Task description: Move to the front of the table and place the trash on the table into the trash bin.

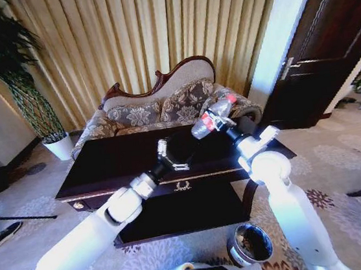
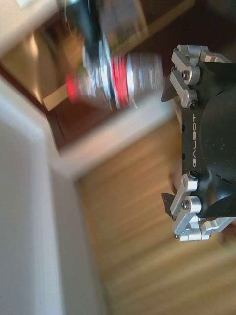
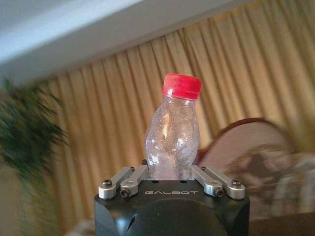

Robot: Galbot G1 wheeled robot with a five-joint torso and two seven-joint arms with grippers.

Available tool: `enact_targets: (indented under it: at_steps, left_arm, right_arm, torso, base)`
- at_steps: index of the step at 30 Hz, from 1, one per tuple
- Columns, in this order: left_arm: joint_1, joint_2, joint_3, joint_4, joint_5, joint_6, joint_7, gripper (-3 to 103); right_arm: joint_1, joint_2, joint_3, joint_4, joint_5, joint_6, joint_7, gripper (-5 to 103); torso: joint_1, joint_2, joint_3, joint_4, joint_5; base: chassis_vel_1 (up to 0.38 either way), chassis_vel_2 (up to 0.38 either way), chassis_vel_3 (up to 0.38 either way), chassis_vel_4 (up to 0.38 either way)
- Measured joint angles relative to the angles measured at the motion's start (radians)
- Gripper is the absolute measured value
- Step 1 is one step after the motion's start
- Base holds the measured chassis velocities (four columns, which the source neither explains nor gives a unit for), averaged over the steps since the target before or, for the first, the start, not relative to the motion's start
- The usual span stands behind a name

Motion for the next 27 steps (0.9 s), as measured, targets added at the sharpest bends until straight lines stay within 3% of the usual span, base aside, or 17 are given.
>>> enact_targets:
  at_steps: [6,7,10,11,15,19,27]
  left_arm:
    - [0.204,-0.022,-0.288,-0.012,-0.050,0.062,-0.116,100]
    - [0.204,-0.022,-0.288,-0.012,-0.050,0.062,-0.116,100]
    - [0.324,-0.062,-0.452,-0.024,-0.093,0.126,-0.164,100]
    - [0.324,-0.062,-0.452,-0.024,-0.093,0.126,-0.164,100]
    - [0.425,-0.122,-0.635,-0.060,-0.168,0.193,-0.168,100]
    - [0.506,-0.163,-0.762,-0.104,-0.214,0.244,-0.130,100]
    - [0.695,-0.239,-0.936,-0.175,-0.266,0.256,-0.050,100]
  right_arm:
    - [-0.125,-0.019,0.027,0.002,-0.186,0.027,-0.003,21]
    - [-0.125,-0.019,0.027,0.002,-0.186,0.027,-0.003,21]
    - [-0.193,-0.030,0.054,0.041,-0.227,0.038,-0.004,21]
    - [-0.193,-0.030,0.054,0.041,-0.227,0.038,-0.004,21]
    - [-0.267,-0.044,0.096,0.083,-0.246,0.058,-0.003,21]
    - [-0.324,-0.043,0.126,0.114,-0.248,0.073,-0.001,21]
    - [-0.401,-0.036,0.145,0.155,-0.250,0.084,0.014,21]
  torso:
    - [0.000,0.000,0.000,0.0000,-0.0001]
    - [0.000,0.000,0.000,0.0000,-0.0001]
    - [0.000,0.000,0.000,0.0001,-0.0004]
    - [0.000,0.000,0.000,0.0001,-0.0004]
    - [0.000,0.000,0.000,0.0000,-0.0004]
    - [0.000,0.000,0.000,-0.0003,-0.0002]
    - [0.000,0.000,0.000,0.0001,-0.0002]
  base:
    - [0.000,0.000,0.000,0.000]
    - [0.000,0.000,0.000,0.000]
    - [0.000,0.000,0.000,0.000]
    - [0.000,0.000,0.000,0.000]
    - [0.000,0.000,0.000,0.000]
    - [0.000,0.000,0.000,0.000]
    - [0.000,0.000,0.000,0.000]
